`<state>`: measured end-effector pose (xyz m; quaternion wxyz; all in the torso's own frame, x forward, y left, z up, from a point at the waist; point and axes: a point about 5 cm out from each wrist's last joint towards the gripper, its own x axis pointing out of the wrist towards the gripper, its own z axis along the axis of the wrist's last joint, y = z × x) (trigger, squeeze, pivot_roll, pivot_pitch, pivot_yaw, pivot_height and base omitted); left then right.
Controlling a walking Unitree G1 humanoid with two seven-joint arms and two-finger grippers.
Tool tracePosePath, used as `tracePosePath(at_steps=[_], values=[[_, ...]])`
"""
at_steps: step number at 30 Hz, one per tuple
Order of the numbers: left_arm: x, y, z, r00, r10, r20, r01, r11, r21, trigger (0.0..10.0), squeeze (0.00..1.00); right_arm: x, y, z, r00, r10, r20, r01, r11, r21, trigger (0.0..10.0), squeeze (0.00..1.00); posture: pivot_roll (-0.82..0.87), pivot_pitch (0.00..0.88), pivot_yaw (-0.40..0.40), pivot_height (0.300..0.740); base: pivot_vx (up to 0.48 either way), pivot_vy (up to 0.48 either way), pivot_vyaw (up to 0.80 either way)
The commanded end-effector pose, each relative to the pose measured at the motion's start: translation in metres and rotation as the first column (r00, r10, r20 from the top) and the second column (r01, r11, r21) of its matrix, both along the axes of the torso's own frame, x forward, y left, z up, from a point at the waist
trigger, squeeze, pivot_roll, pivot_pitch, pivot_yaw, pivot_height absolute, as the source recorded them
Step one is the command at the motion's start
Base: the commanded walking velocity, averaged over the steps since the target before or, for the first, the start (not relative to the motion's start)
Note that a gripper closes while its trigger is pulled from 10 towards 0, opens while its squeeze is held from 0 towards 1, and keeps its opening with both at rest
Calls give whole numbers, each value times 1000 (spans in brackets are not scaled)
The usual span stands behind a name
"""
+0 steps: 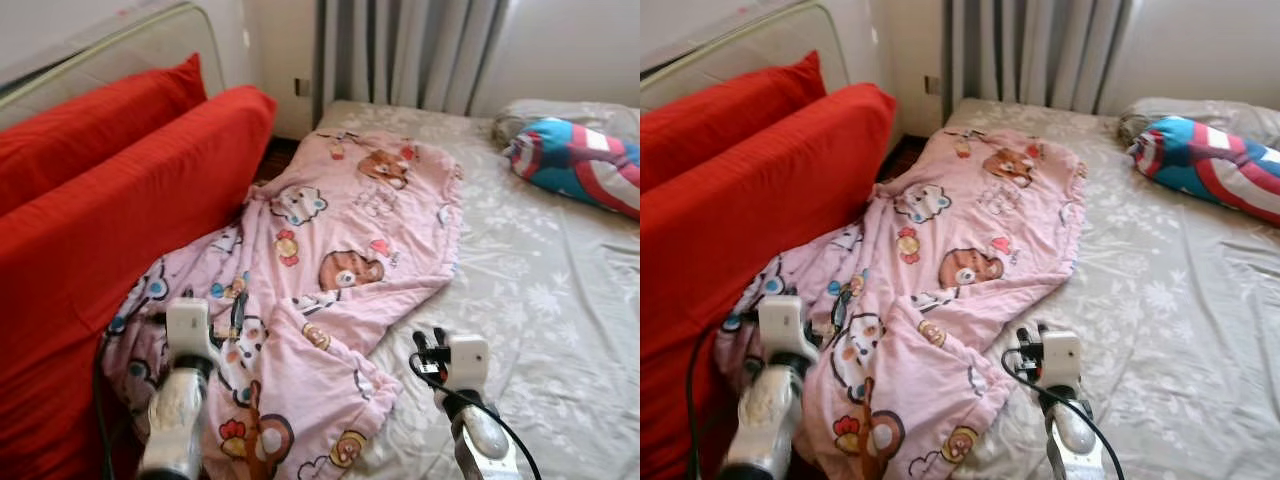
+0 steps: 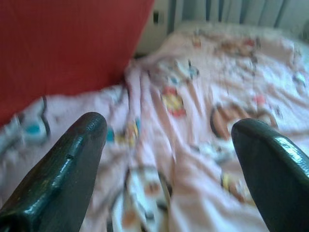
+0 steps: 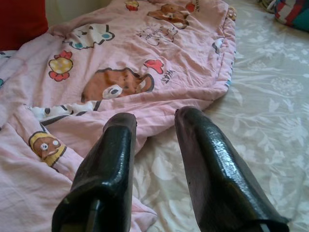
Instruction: Clean up the room
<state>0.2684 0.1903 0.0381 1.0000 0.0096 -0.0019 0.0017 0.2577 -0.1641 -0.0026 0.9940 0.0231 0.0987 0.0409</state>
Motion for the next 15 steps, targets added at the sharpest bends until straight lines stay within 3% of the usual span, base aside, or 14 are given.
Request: tracePosePath(at_steps=[1,6,13,15], values=[[-2,11,5,999,28,25,-28,1000,1,10000,0,2,6,7,999,1,46,-3,1000,25,10000,0,-58,76,-5,740,0,0,0],[-8,15,3,999,42,19,-42,999,-1,10000,0,6,11,14,997,13,81,-17,999,46,10000,0,-46,65,-21,740,0,0,0],[-6,6,12,999,47,11,-46,998,-32,10000,0,9,13,16,997,27,76,-31,999,44,10000,0,-39,63,-32,740,0,0,0],[-6,4,12,999,47,4,-47,998,-42,10000,0,9,14,17,996,27,80,-31,998,46,10000,0,-41,65,-33,740,0,480,0]])
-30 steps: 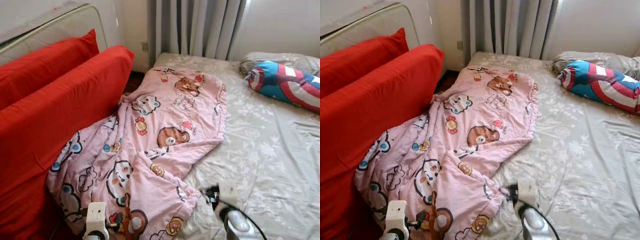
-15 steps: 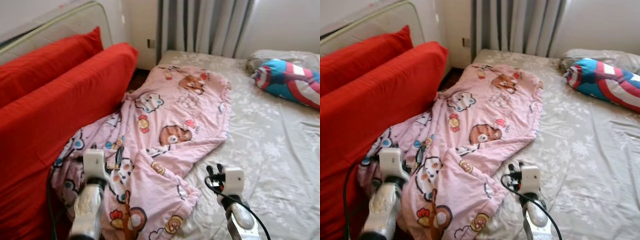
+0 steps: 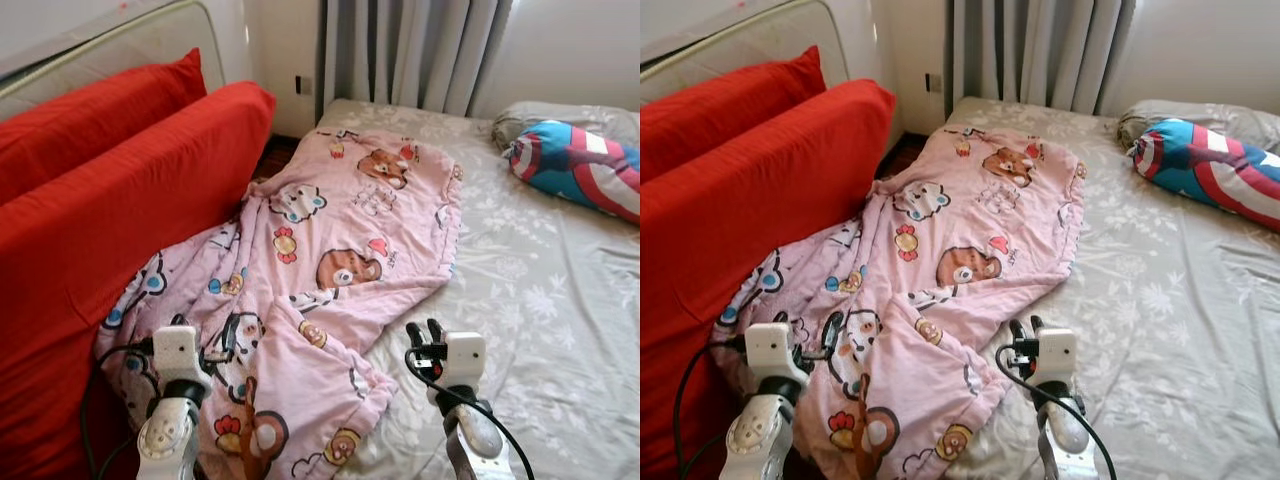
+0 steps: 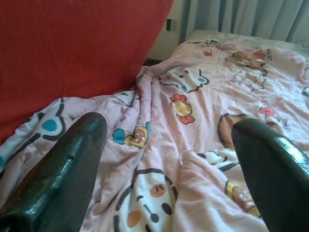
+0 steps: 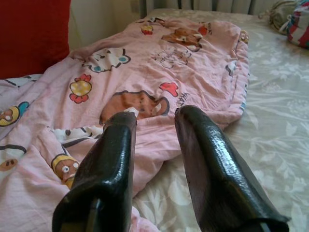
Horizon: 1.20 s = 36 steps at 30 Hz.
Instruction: Clean up the room
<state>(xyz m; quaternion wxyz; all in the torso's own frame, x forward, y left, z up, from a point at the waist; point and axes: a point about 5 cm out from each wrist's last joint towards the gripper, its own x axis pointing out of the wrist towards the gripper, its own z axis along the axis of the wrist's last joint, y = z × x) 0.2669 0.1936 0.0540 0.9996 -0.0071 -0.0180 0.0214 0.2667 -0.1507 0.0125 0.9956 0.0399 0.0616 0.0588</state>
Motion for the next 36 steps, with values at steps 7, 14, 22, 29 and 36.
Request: tracePosePath(at_steps=[7,14,22,29,36], values=[[-4,0,-2,1000,6,-23,-6,1000,-6,10000,0,0,3,3,1000,2,2,-2,1000,14,10000,0,-39,74,-35,740,0,449,0],[-4,-3,-2,999,-9,-33,9,1000,9,10000,0,1,6,2,1000,4,-2,-4,1000,20,10000,0,-39,85,-30,740,0,0,0],[-3,-6,1,999,-23,-37,24,1000,12,10000,0,2,5,4,1000,-9,-1,9,1000,23,10000,0,-35,88,-27,740,0,0,0],[-3,-6,2,999,-27,-40,27,1000,11,10000,0,4,5,6,1000,-26,-1,26,1000,9,10000,0,-36,88,-25,740,0,0,0],[-3,-6,2,999,-28,-45,28,1000,9,10000,0,6,3,3,999,-39,-35,39,999,-6,10000,0,-35,89,-25,730,0,0,0]])
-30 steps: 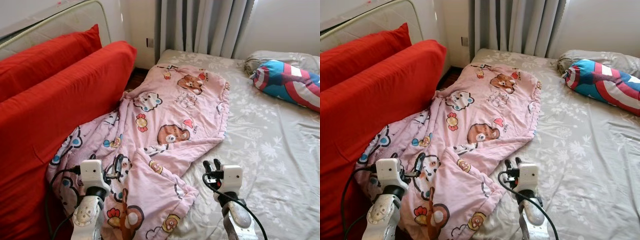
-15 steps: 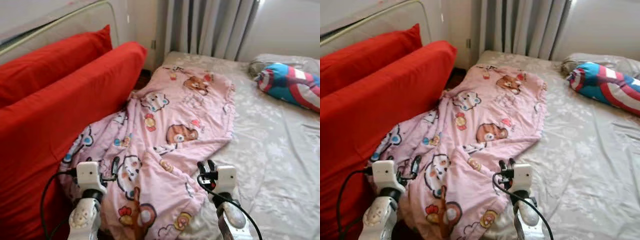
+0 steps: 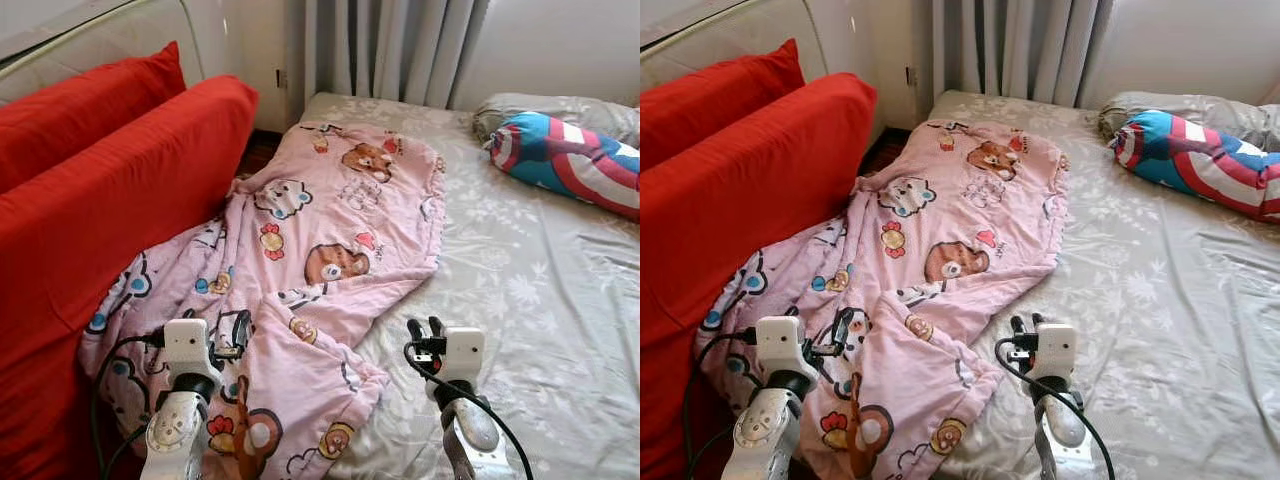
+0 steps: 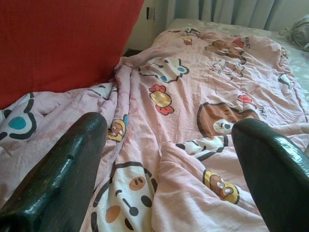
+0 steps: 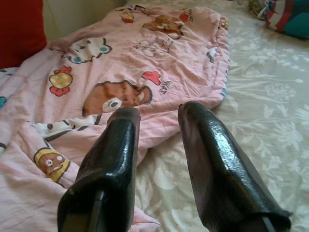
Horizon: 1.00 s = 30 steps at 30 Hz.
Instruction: Clean up the room
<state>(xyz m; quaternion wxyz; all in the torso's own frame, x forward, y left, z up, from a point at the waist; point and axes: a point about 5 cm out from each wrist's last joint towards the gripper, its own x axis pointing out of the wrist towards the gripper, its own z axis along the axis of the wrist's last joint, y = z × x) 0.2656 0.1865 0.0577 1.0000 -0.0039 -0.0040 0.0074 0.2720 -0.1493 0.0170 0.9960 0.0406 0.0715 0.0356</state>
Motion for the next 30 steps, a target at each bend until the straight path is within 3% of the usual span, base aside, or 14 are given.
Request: tracePosePath(at_steps=[1,10,19,26,30], values=[[-2,1,-2,1000,0,-17,0,1000,3,10000,0,0,2,-1,1000,7,-14,-7,1000,-2,10000,0,-35,89,-25,730,0,0,0],[-3,0,-2,1000,-2,-21,2,1000,2,10000,0,-2,7,1,999,41,13,-41,999,7,10000,0,-34,91,-25,715,0,0,0],[-4,1,-2,1000,1,-25,-1,1000,2,10000,0,-1,7,-4,999,25,-40,-25,1000,2,10000,0,-36,95,-24,715,0,0,0],[-4,1,-2,1000,3,-26,-3,1000,1,10000,0,-2,8,-4,999,38,-30,-38,999,-1,10000,0,-35,97,-23,675,0,0,0],[-4,1,-2,1000,4,-27,-4,1000,1,10000,0,-3,8,-1,999,39,7,-39,999,10,10000,0,-34,97,-22,675,0,0,0]])
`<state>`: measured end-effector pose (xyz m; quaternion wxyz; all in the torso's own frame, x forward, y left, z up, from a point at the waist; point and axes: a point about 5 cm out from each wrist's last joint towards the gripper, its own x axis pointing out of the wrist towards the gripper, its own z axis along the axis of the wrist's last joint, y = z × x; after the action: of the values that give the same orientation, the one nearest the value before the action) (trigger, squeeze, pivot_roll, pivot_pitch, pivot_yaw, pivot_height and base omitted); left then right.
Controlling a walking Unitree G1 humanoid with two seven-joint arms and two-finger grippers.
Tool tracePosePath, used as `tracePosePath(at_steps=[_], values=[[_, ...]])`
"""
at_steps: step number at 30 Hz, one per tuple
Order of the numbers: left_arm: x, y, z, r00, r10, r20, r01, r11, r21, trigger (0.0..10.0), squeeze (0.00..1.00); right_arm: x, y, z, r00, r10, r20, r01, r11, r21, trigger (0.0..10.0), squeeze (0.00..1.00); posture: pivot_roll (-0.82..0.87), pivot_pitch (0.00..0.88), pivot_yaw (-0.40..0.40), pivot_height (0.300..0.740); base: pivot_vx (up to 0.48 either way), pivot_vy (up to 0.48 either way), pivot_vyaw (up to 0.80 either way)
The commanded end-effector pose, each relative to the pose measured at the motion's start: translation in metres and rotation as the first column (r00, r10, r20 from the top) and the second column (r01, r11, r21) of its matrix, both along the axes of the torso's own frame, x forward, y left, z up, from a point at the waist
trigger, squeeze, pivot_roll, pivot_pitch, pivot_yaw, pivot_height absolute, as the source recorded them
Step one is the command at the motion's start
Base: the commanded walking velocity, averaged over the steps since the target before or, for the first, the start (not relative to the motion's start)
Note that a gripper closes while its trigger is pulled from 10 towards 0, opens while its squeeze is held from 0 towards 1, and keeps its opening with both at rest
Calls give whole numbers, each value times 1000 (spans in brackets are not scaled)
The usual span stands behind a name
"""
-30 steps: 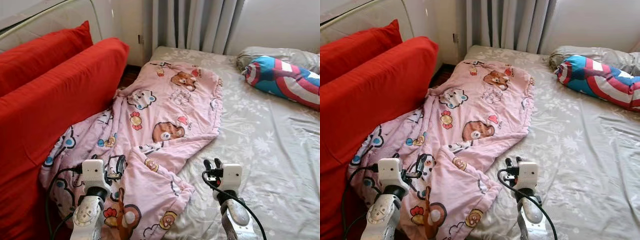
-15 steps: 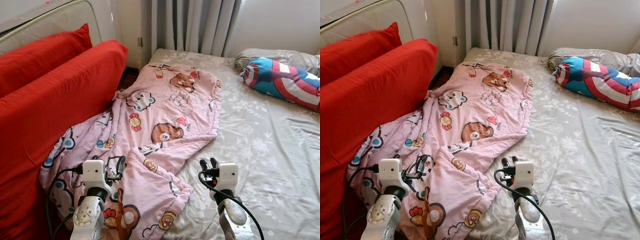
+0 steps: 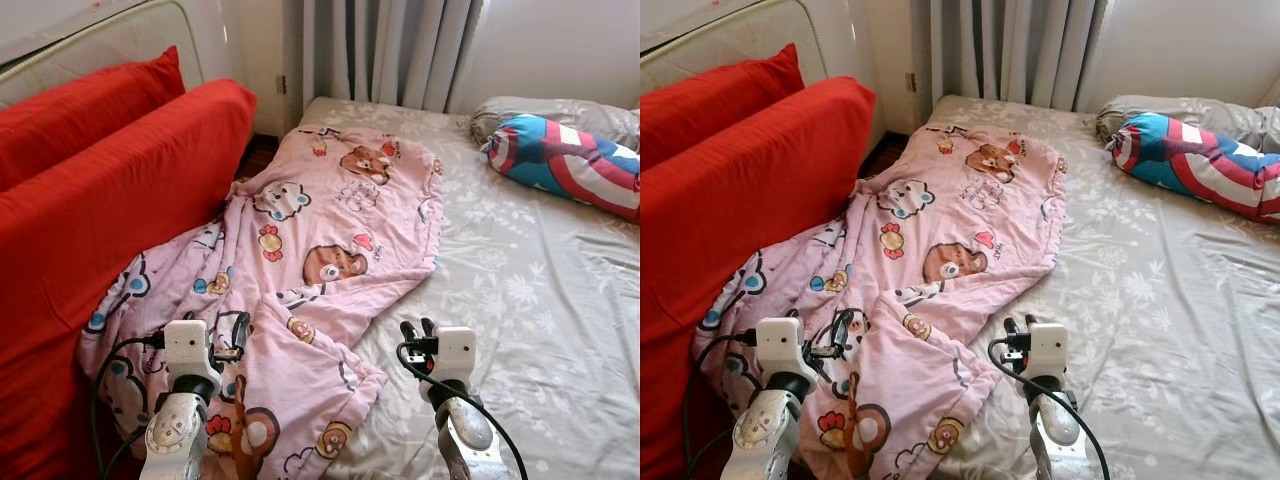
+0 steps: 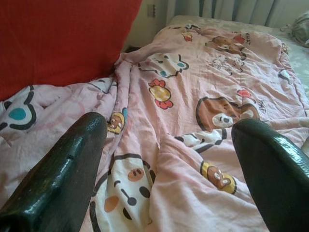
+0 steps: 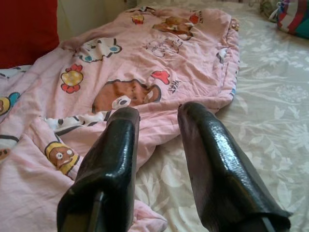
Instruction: Clean up the room
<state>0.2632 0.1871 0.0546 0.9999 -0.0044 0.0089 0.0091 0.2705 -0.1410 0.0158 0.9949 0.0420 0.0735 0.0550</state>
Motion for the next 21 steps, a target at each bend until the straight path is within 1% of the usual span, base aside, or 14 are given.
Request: tracePosePath(at_steps=[1,8,11,13,16,18,21], values=[[-1,0,1,1000,1,-1,-1,1000,2,10000,0,-2,0,0,1000,0,6,0,1000,2,10000,0,-34,97,-22,675,0,0,0],[-1,0,1,1000,-1,-3,1,1000,1,10000,0,-1,0,1,1000,3,4,-3,1000,-3,10000,0,-33,98,-23,675,0,0,0],[-1,-1,1,1000,0,-2,0,1000,0,10000,0,0,0,-2,1000,1,-20,-2,1000,-21,10000,0,-34,99,-23,675,0,0,0],[-1,-1,1,1000,0,-3,0,1000,-1,10000,0,0,0,-3,1000,-5,-31,4,1000,-23,10000,0,-34,99,-23,666,0,0,0],[-1,0,1,1000,2,-8,-2,1000,1,10000,0,0,1,-2,1000,5,-22,-5,1000,-21,10000,0,-33,99,-23,646,0,0,0],[-1,0,1,1000,1,-9,-1,1000,1,10000,0,-1,1,0,1000,2,4,-2,1000,-2,10000,0,-32,100,-22,646,0,0,0],[-1,0,1,1000,1,-9,-1,1000,1,10000,0,-1,1,0,1000,1,2,-1,1000,-4,10000,0,-33,100,-22,646,0,0,0]])
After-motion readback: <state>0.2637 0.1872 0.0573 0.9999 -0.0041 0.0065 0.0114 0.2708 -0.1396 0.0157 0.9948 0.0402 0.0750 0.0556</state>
